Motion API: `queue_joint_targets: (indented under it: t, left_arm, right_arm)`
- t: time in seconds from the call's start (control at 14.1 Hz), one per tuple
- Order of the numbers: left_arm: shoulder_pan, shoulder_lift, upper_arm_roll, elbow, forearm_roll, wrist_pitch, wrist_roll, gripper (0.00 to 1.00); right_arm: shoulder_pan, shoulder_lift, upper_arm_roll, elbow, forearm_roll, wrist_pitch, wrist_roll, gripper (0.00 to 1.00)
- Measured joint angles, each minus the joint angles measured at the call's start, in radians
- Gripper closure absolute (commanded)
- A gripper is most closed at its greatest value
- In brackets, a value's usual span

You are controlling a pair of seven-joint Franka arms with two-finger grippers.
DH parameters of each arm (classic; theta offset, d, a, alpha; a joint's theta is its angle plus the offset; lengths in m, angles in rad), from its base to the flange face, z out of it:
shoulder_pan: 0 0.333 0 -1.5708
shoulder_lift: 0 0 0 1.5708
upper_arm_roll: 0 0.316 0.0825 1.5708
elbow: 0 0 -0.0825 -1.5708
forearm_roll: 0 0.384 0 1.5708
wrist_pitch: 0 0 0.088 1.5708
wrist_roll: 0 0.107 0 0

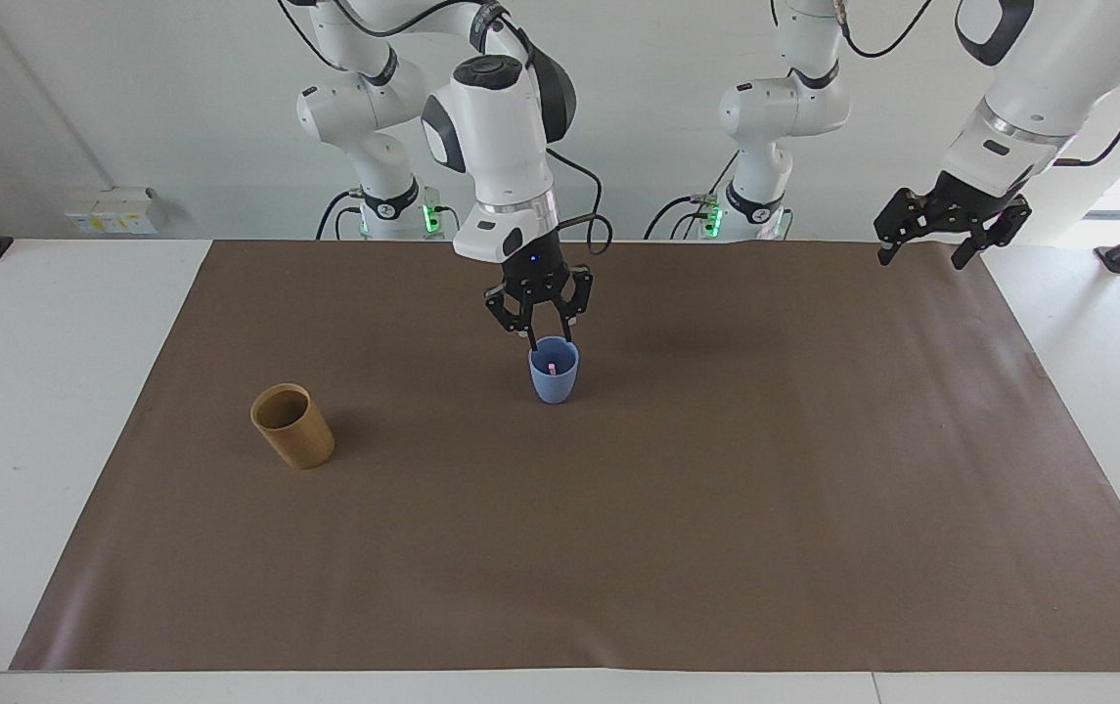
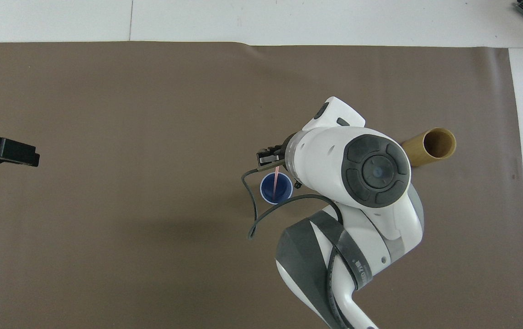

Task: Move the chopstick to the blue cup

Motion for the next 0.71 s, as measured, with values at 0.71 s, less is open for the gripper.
queue_joint_targets:
  t: [0.71]
  left_arm:
    - [0.000, 0.000, 0.000, 0.000, 0.000, 0.000, 0.000, 0.00]
  right_arm:
    - [-0.312, -0.169, -0.027, 0.061, -0.001, -0.357, -0.014, 0.00]
